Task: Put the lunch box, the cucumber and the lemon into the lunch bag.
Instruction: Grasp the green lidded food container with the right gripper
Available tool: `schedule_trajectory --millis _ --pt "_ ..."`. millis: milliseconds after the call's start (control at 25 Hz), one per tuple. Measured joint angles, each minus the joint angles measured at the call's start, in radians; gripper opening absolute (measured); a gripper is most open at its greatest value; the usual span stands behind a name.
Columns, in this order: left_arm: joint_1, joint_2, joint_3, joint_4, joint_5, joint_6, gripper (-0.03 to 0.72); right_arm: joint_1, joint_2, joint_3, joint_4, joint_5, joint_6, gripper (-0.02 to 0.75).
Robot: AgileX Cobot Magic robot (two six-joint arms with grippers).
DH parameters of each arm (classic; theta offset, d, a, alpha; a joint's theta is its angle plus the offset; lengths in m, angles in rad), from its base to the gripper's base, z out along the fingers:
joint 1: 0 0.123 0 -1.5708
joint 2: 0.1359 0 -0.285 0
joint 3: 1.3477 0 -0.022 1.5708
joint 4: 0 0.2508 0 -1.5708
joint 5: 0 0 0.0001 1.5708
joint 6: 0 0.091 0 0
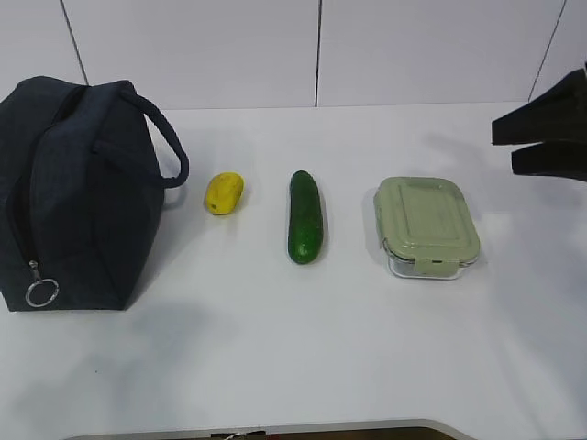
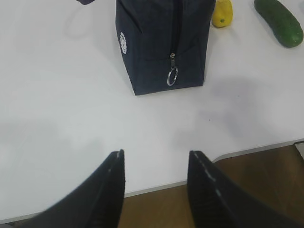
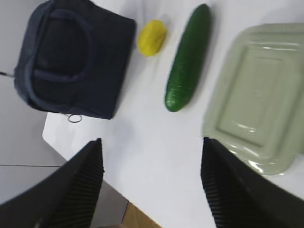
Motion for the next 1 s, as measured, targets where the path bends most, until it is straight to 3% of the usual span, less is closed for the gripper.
schedule_trajectory --millis 400,1000 --pt "0.0 0.0 0.0 -0.001 0.0 0.0 0.315 -0.01 0.276 -0.121 -0.065 -0.014 -0.056 0.516" --pt "0.0 0.0 0.0 -0.001 0.0 0.0 0.315 -0.01 0.456 -0.238 -0.031 -0.019 -0.059 0.515"
